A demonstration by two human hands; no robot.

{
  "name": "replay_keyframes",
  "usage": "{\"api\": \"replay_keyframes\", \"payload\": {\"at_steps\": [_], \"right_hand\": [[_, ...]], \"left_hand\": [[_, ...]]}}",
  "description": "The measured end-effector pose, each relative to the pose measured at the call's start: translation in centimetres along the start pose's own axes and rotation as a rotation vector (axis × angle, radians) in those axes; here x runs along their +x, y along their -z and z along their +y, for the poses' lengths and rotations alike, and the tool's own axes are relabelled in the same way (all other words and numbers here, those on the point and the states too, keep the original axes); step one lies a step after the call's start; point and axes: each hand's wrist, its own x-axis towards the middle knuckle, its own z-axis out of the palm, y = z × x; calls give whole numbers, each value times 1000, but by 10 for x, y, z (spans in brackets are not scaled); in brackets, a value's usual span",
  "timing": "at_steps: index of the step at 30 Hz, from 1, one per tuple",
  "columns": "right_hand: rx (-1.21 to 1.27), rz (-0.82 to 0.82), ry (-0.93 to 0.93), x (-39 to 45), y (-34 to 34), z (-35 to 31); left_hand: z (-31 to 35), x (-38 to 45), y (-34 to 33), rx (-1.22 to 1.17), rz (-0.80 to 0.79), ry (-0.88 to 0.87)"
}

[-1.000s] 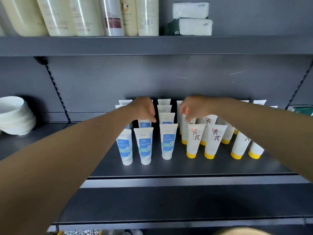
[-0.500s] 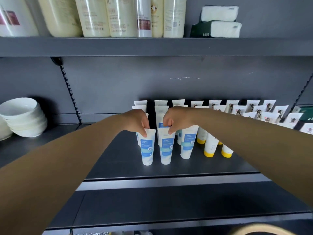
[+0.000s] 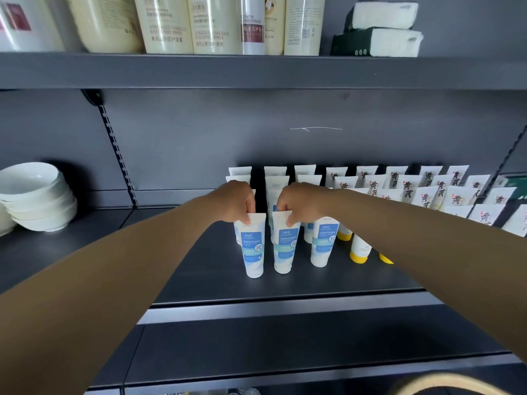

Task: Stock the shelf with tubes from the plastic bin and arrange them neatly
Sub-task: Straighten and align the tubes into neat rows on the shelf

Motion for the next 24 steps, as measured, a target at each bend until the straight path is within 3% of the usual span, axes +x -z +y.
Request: {"api": "replay_keyframes", "payload": {"at_steps": [24], "right_hand": [[21,-73,-48,18,-1,8]], "left_hand": [[-20,3,3,-14,38,70]]}}
